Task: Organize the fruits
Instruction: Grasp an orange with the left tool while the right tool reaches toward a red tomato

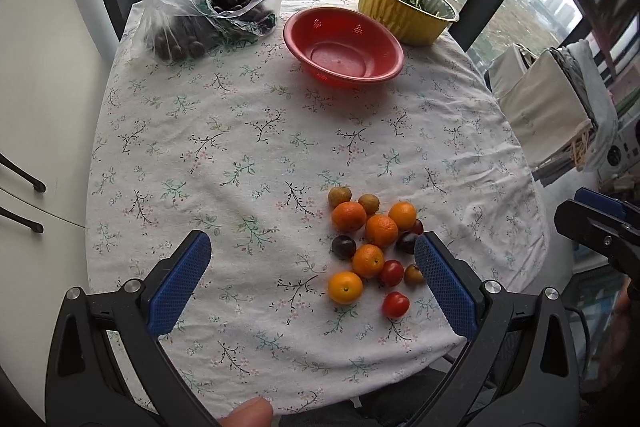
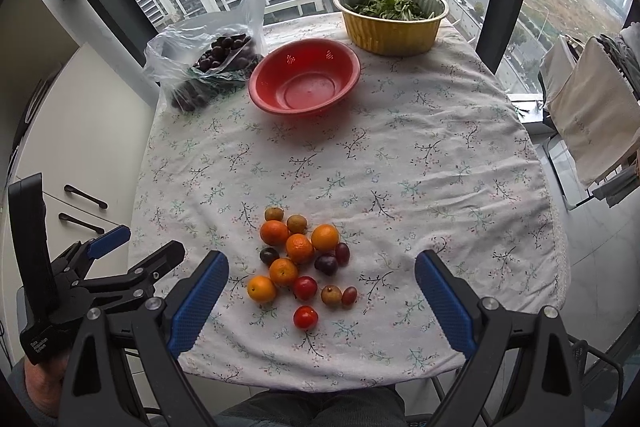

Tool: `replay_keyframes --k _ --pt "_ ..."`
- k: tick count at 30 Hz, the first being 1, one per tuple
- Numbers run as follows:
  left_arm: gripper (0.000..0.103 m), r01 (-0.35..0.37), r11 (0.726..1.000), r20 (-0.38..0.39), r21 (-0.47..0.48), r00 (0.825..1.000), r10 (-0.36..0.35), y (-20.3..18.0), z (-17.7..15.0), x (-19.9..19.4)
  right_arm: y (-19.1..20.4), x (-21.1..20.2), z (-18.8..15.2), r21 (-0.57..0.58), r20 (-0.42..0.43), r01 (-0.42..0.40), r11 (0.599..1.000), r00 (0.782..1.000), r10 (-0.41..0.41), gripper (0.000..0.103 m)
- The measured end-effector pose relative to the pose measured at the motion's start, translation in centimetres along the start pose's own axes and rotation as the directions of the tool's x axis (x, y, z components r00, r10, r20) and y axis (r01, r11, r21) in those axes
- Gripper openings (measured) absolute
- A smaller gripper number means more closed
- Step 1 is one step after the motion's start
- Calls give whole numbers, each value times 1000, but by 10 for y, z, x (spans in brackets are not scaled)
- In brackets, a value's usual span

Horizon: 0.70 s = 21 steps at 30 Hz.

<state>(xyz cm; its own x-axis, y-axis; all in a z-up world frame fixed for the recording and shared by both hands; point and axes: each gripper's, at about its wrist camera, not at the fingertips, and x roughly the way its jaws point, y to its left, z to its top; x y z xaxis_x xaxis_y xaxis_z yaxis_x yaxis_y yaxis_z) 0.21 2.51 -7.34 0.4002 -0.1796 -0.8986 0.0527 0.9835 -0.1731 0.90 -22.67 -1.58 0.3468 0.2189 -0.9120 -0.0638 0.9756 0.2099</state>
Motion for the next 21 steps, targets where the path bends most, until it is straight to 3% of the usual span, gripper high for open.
replay_keyframes --k 3,5,8,11,13,15,18,21 --pt "103 0 998 -94 56 996 5 4 -15 22 -7 10 -7 -17 11 -20 1000 1000 21 97" --pt "103 5 999 -137 39 991 0 14 -30 39 -13 22 -14 -38 11 -27 999 1000 28 96" --pt "103 -7 999 -169 32 985 13 24 -50 58 -26 44 -29 -21 -55 -14 1000 998 13 94" --pt "103 -12 993 -165 120 986 32 21 -67 77 -39 66 -46 13 -119 -6 1000 993 7 92" --pt "103 -41 974 -161 224 984 79 11 -75 90 -41 77 -59 -9 -149 5 1000 989 -6 88" --pt "103 -34 950 -145 311 986 82 0 -80 98 -39 86 -71 -54 -160 -4 999 987 -5 80" --pt "103 -18 898 -109 441 991 73 -18 -86 108 -29 96 -83 -116 -150 -47 992 988 30 76" --pt "90 -14 856 -102 517 992 78 -29 -85 119 -22 107 -91 -112 -160 -72 991 986 54 71"
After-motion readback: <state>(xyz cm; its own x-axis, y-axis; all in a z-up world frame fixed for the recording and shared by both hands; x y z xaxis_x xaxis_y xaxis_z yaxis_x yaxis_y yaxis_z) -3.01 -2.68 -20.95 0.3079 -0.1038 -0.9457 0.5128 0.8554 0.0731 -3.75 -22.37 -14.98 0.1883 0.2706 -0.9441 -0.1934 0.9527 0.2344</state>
